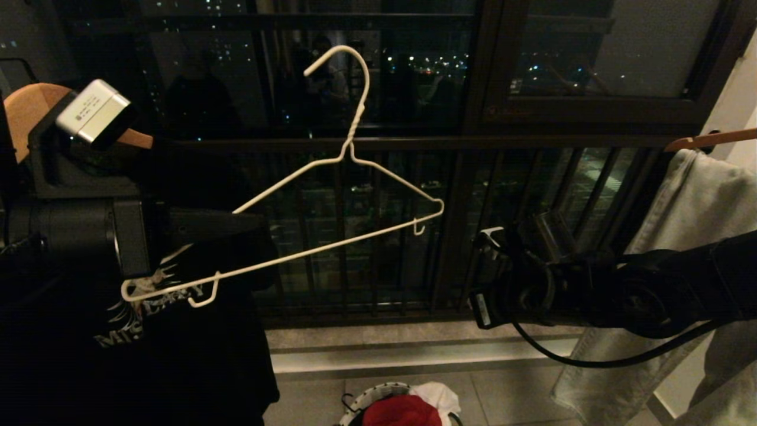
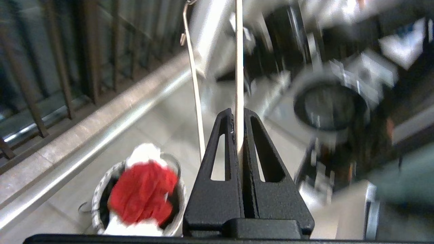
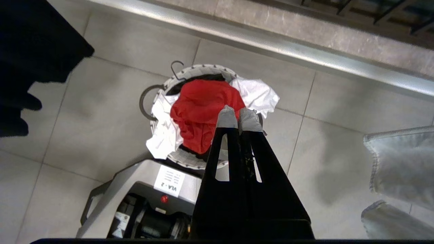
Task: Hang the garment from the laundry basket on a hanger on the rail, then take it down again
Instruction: Hang the clothes rack on the clothesline
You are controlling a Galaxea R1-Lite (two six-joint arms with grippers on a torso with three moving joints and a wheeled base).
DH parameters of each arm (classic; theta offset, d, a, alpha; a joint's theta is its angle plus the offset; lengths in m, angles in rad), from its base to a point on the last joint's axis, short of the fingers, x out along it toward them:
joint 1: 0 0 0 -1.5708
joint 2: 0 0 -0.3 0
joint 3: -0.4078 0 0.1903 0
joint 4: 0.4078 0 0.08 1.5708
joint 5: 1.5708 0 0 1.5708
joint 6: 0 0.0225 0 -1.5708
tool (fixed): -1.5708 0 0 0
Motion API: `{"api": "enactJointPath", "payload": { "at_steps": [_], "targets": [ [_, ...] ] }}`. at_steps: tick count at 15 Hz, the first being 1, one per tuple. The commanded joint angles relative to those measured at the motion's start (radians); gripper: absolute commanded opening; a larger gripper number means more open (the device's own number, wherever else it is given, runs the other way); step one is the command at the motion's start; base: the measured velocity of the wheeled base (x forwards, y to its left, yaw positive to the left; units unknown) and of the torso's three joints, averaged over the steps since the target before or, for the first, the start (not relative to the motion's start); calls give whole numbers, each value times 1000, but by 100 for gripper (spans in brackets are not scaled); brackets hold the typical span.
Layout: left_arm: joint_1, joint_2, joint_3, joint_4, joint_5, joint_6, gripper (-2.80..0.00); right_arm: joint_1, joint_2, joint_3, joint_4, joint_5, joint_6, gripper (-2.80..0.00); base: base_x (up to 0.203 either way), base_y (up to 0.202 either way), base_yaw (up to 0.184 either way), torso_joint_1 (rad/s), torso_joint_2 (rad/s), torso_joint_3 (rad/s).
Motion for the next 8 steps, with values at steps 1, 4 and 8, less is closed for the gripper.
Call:
{"api": "enactJointPath", "payload": {
  "at_steps": [1, 4, 8],
  "targets": [
    [-53, -13, -7, -56, 90, -73, -280, 3, -20, -4, -2, -1, 0, -280, 0, 0, 0, 0, 0, 0],
    [-106, 12, -29, -106, 287, -89, -280, 13, -41, -14, -2, -1, -3, -280, 0, 0, 0, 0, 0, 0],
    [-169, 11, -31, -103, 471, -90, -280, 16, -66, -12, -2, -1, -3, -280, 0, 0, 0, 0, 0, 0]
  ]
}}
